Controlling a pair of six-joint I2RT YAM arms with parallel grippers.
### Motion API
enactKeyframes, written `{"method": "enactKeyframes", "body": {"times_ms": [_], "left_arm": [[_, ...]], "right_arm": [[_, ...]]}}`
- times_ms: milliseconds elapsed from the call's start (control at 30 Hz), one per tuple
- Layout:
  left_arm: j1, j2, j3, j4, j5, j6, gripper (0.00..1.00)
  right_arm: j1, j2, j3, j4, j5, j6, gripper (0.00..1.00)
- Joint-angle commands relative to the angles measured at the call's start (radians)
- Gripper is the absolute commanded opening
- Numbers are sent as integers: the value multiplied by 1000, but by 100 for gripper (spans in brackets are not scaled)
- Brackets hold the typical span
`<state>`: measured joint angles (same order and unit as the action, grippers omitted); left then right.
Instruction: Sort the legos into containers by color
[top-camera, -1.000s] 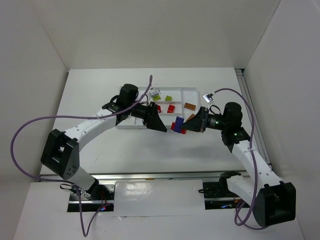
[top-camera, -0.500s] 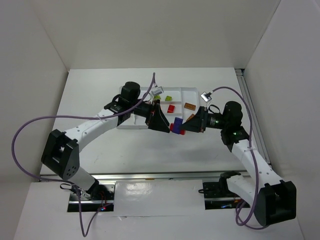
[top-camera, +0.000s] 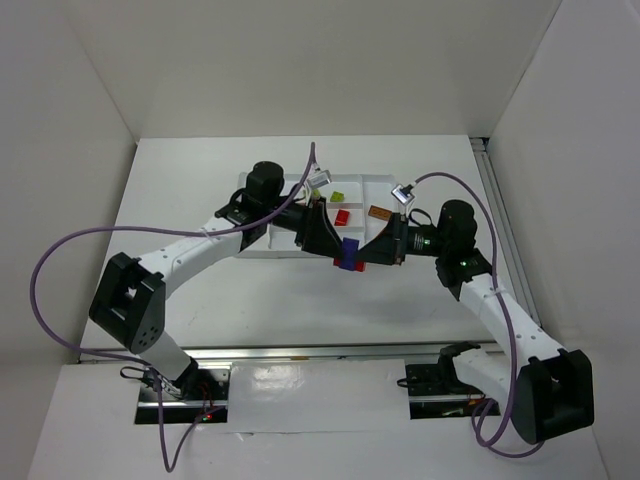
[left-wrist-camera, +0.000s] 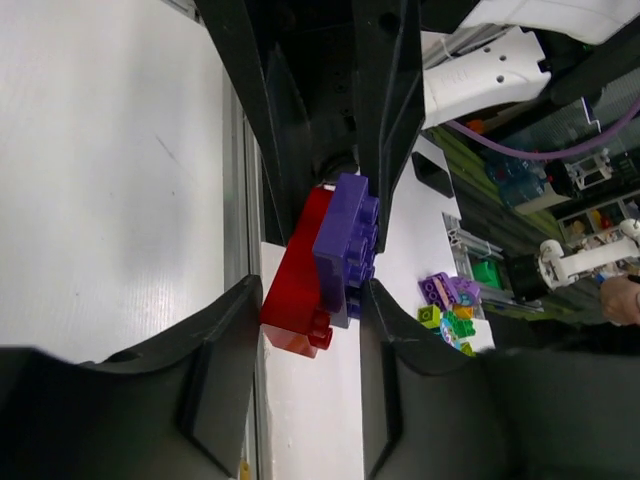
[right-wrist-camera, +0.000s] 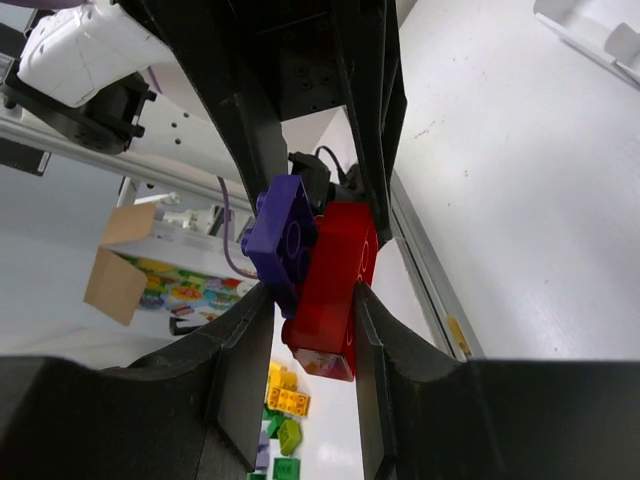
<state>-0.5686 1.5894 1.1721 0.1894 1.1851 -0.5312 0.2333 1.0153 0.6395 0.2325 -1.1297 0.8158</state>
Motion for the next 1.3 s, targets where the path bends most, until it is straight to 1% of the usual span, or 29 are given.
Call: {"method": "enactKeyframes", "body": {"times_ms": [0, 67, 100, 133, 167, 233, 267, 367, 500, 533, 600, 633, 667, 767, 800, 867, 900, 933, 967, 1000, 1033, 1067, 1100, 1167, 1200, 1233, 1267], "left_arm": [[-11, -3, 9, 68, 88, 2, 46], [-11, -3, 9, 58, 103, 2, 46], [-11, -3, 9, 58, 113, 2, 55], [-11, -3, 9, 58, 113, 2, 66], [-11, -3, 9, 36, 113, 14, 75], [-11, -3, 9, 24, 113, 23, 84], [-11, -3, 9, 24, 125, 23, 92], [-20, 18, 9, 33, 134, 13, 94], [-30, 18, -2, 84, 113, -19, 79], [-30, 9, -2, 94, 113, -32, 72], [-30, 9, -2, 108, 100, -53, 66], [-30, 9, -2, 125, 100, -62, 60], [-30, 9, -2, 136, 81, -72, 45], [-30, 9, -11, 147, 53, -91, 29], [-30, 9, -11, 156, 42, -92, 18], [-30, 9, -11, 156, 42, -101, 6], [-30, 9, -11, 156, 42, -101, 0], [-30, 18, -11, 144, 42, -101, 0], [-30, 18, -11, 143, 51, -90, 0], [-30, 18, -11, 130, 51, -90, 0], [-30, 18, -11, 130, 51, -78, 0], [-30, 18, 0, 96, 51, -78, 0], [-21, 18, 0, 82, 51, -63, 0], [-20, 18, 9, 59, 51, -47, 0], [-20, 18, 9, 38, 42, -24, 0], [-20, 18, 9, 22, 33, -15, 0], [-20, 18, 20, 10, 33, -15, 0]], "right_arm": [[8, 16, 52, 64, 36, -4, 15], [8, 16, 78, 19, 57, -24, 15], [8, 16, 87, 19, 57, -36, 15], [8, 16, 100, 8, 57, -37, 15], [8, 25, 100, 8, 57, -37, 15], [8, 25, 100, 17, 57, -37, 15], [8, 25, 100, 18, 57, -37, 15], [8, 34, 100, 41, 57, -24, 15], [8, 34, 91, 64, 57, -6, 15], [8, 34, 91, 64, 57, -6, 15], [8, 34, 91, 64, 57, -6, 15], [8, 43, 91, 64, 57, -6, 15], [8, 43, 91, 54, 57, -15, 15], [17, 43, 81, 21, 57, -47, 15], [29, 43, 92, -2, 57, -64, 16], [29, 34, 103, -68, 77, -110, 16], [29, 34, 114, -90, 77, -124, 21], [29, 34, 114, -111, 90, -141, 25], [29, 34, 130, -157, 103, -174, 32], [29, 34, 152, -183, 104, -196, 45], [29, 34, 169, -214, 116, -222, 70], [29, 43, 187, -290, 140, -251, 77], [29, 43, 233, -335, 163, -315, 79], [29, 55, 276, -439, 226, -369, 79], [29, 55, 302, -453, 237, -394, 79], [29, 55, 302, -453, 237, -394, 77], [29, 55, 302, -453, 237, -394, 72]]}}
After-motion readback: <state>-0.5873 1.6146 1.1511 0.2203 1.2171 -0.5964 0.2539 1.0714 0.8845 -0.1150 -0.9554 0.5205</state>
